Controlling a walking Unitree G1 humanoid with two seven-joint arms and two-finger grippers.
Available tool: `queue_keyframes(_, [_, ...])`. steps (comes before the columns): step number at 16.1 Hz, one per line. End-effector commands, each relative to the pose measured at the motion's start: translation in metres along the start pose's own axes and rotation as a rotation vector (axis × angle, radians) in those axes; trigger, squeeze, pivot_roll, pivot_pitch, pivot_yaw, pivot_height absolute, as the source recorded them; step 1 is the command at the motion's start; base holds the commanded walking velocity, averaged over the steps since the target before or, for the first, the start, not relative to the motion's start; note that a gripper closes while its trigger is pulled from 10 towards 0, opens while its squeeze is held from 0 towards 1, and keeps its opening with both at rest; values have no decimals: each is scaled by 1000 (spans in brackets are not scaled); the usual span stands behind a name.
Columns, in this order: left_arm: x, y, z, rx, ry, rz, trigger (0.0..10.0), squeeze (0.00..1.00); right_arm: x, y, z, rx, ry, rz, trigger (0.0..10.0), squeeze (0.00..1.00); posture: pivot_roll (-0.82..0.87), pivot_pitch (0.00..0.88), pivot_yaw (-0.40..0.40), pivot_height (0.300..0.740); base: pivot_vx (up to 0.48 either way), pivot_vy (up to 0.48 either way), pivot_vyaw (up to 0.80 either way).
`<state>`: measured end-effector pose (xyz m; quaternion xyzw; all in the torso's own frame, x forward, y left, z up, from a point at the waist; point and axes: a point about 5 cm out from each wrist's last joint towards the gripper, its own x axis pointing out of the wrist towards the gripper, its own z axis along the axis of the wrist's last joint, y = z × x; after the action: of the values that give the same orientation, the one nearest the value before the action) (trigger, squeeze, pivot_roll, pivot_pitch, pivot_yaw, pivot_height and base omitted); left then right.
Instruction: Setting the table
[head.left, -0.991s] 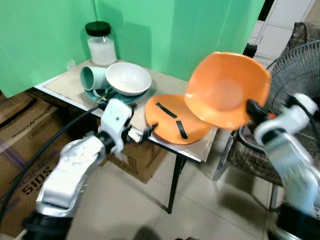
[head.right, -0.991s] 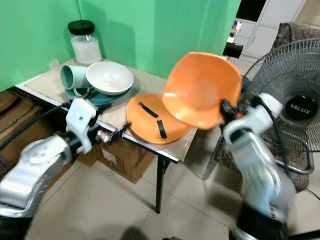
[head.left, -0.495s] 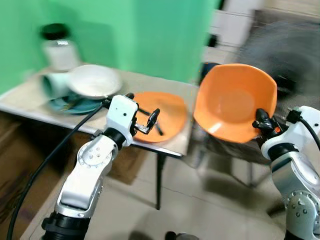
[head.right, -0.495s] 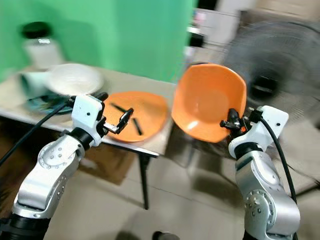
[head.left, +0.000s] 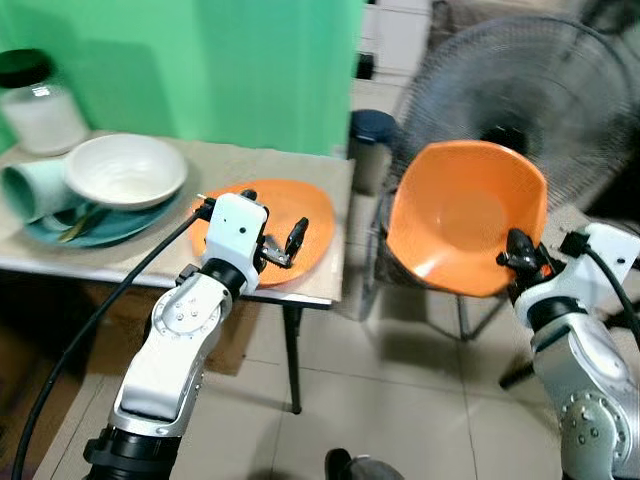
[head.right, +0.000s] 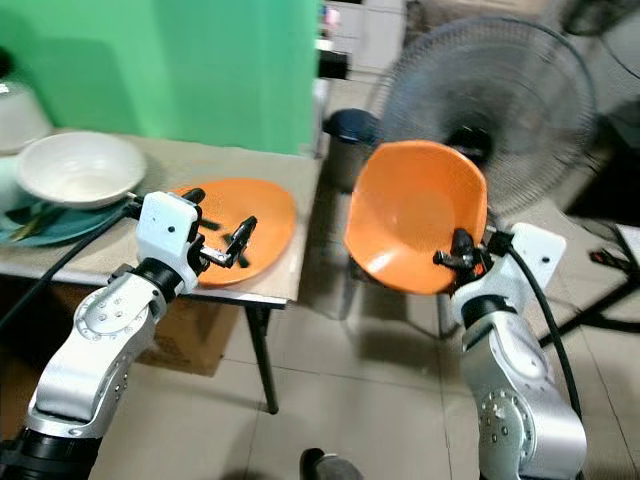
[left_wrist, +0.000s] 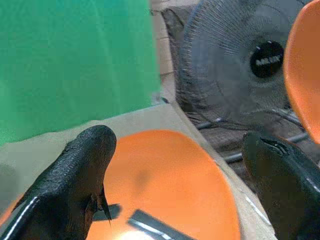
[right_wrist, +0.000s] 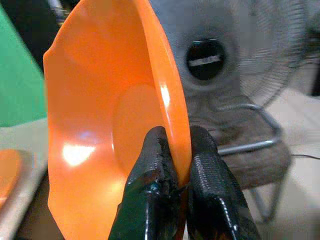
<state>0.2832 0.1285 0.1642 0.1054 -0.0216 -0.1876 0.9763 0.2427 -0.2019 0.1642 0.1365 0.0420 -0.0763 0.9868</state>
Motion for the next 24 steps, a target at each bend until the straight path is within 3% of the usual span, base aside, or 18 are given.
queue_keyframes(1, [0,-1,-1,10,1,3,10000,0,-1,3,9,1,-57,8,10000,0,13,0,-57,740,0,0,-775])
queue_keyframes(10, [-2,3,-1,-31,-14,88,10000,0,3,11,7,-74,-58,46,10000,0,26,0,-82,740,0,0,-775])
queue_keyframes(24, [3,3,4,-24,-41,93,10000,0,4,13,6,-102,-56,51,10000,0,22,0,-76,740,0,0,-775])
